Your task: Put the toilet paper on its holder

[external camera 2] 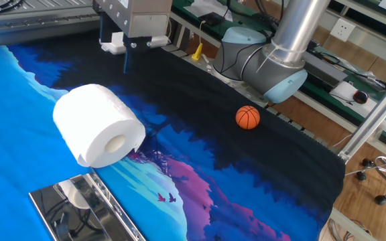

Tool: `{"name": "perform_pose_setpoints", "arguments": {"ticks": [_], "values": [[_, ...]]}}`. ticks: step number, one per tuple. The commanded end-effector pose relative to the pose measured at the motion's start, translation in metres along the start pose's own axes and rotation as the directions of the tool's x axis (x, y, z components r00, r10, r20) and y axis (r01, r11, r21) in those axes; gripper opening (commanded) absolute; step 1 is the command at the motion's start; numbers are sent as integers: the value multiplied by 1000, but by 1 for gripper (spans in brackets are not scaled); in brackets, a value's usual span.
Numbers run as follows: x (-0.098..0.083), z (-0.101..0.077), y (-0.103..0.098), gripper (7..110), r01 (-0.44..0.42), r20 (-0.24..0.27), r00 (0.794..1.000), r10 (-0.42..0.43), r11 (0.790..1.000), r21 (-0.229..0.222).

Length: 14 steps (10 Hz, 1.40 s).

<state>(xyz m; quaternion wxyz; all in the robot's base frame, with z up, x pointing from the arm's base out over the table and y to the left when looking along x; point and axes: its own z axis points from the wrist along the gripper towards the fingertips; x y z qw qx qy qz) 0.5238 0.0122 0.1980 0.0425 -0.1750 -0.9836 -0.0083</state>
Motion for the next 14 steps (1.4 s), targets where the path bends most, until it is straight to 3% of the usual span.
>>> {"name": "perform_pose_setpoints", "arguments": {"ticks": [1, 2, 5, 7, 8, 10, 11, 12, 14], "values": [[1, -2, -8, 7, 32, -5, 999, -32, 999, 32], [2, -2, -16, 7, 55, -11, 998, -54, 996, 67], [5, -1, -8, 7, 151, -23, 988, -150, 988, 31], [7, 5, -5, 7, 158, -23, 987, -157, 987, 24], [7, 7, -9, 7, 174, -25, 985, -173, 984, 29], [1, 6, -21, 7, 224, -11, 975, -224, 971, 86], [3, 6, -18, 7, 257, -20, 966, -257, 963, 75], [7, 4, -18, 7, 237, -34, 971, -235, 969, 71], [-1, 2, -6, 7, 183, 5, 983, -183, 983, 27]]}}
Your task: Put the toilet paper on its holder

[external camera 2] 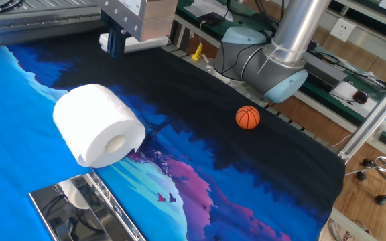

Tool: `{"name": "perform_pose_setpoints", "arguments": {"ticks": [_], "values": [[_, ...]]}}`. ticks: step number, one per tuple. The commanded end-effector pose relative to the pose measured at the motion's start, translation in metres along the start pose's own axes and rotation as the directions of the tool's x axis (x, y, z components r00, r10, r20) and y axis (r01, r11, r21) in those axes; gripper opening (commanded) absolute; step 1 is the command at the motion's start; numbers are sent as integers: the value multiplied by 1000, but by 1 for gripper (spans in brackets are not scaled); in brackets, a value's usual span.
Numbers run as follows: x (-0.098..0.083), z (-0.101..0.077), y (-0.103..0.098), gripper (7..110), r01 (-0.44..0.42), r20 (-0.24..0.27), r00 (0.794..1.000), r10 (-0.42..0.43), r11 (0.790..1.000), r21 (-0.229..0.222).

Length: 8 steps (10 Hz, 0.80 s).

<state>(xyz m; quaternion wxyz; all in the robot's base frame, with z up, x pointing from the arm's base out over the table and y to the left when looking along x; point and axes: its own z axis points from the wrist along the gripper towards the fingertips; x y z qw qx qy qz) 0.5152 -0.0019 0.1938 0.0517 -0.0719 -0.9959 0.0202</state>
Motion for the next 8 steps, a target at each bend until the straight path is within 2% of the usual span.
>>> {"name": "perform_pose_setpoints", "arguments": {"ticks": [1, 2, 3, 5, 6, 8], "values": [[-9, -1, 11, 7, -43, 34, 998, 45, 998, -49], [-5, -1, 15, 7, -49, 16, 999, 50, 997, -62], [-3, 0, 13, 7, -32, 8, 999, 32, 998, -56], [-6, -1, 15, 7, -25, 18, 999, 26, 998, -64], [-4, 0, 10, 7, -11, 12, 1000, 11, 999, -48], [0, 3, 17, 7, -4, 3, 1000, 5, 998, -67]]}}
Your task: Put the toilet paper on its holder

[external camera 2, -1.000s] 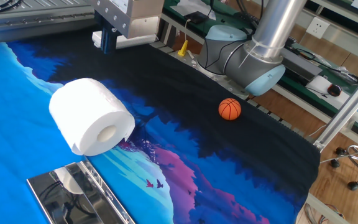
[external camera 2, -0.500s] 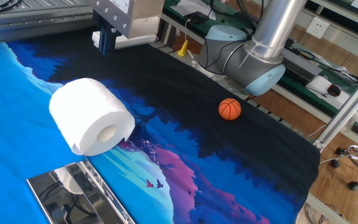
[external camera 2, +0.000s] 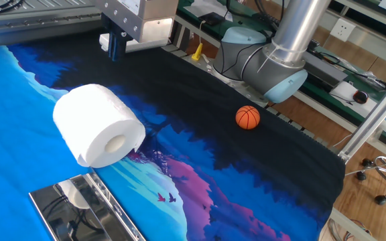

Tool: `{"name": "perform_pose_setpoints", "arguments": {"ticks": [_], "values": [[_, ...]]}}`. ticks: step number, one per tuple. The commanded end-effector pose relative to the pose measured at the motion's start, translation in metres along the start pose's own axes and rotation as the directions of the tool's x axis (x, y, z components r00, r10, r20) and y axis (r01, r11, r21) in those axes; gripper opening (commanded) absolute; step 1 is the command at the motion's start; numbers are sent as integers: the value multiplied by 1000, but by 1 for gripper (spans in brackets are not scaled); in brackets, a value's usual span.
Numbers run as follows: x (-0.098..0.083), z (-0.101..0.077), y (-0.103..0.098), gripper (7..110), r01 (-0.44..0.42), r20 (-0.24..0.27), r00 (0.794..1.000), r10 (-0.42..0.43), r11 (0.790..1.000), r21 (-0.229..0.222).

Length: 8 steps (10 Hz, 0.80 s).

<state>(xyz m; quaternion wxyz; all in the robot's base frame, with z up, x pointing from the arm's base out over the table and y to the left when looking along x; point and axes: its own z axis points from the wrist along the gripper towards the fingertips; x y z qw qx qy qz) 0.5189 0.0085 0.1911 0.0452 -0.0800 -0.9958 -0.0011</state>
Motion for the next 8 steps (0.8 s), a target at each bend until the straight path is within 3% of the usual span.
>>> {"name": "perform_pose_setpoints", "arguments": {"ticks": [1, 3, 6, 7, 8], "values": [[8, 2, 8, 7, 7, -25, 1000, -7, 1000, -25], [17, 5, 8, 7, -1, -57, 998, 0, 1000, -16], [6, 5, 13, 7, -14, -12, 1000, 14, 999, -36], [5, 5, 9, 7, -45, -11, 999, 44, 999, -19], [11, 5, -6, 7, -93, -27, 995, 94, 995, 43]]}}
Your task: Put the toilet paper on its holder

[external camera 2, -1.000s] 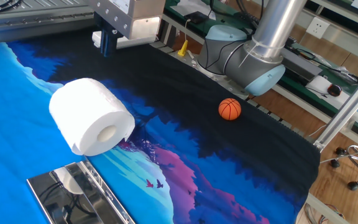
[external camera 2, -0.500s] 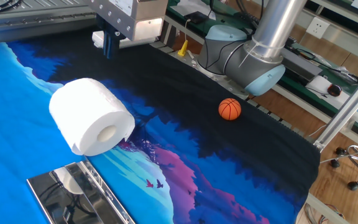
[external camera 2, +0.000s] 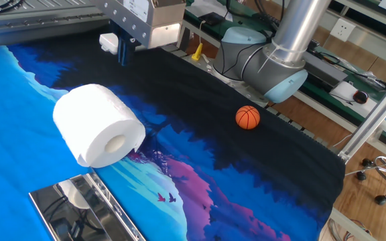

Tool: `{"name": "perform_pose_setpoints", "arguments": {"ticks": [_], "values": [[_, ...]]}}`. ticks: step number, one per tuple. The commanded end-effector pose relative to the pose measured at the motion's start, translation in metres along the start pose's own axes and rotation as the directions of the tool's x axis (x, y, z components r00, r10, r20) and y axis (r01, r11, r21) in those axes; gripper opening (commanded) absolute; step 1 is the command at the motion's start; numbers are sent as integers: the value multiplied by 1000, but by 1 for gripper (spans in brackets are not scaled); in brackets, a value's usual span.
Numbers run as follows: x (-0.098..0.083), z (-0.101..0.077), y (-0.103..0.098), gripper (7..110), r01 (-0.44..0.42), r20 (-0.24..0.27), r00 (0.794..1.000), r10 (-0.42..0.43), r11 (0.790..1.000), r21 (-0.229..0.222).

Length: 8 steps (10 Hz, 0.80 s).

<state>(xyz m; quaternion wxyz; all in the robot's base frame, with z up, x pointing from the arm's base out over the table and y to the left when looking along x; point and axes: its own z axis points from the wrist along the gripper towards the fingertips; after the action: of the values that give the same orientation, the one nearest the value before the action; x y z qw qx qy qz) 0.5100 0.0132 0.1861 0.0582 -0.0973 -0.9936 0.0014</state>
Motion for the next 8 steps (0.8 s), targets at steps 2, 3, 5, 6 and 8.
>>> {"name": "perform_pose_setpoints", "arguments": {"ticks": [2, 3, 5, 6, 8], "values": [[-1, -1, 1, 7, -60, 5, 998, 60, 998, -6], [-2, -1, -3, 7, -56, 9, 998, 56, 998, 10], [8, -1, -1, 7, -40, -33, 999, 40, 999, 3], [2, -1, 0, 7, -44, -7, 999, 44, 999, -1], [0, -1, 4, 7, -82, -1, 997, 82, 997, -15]]}}
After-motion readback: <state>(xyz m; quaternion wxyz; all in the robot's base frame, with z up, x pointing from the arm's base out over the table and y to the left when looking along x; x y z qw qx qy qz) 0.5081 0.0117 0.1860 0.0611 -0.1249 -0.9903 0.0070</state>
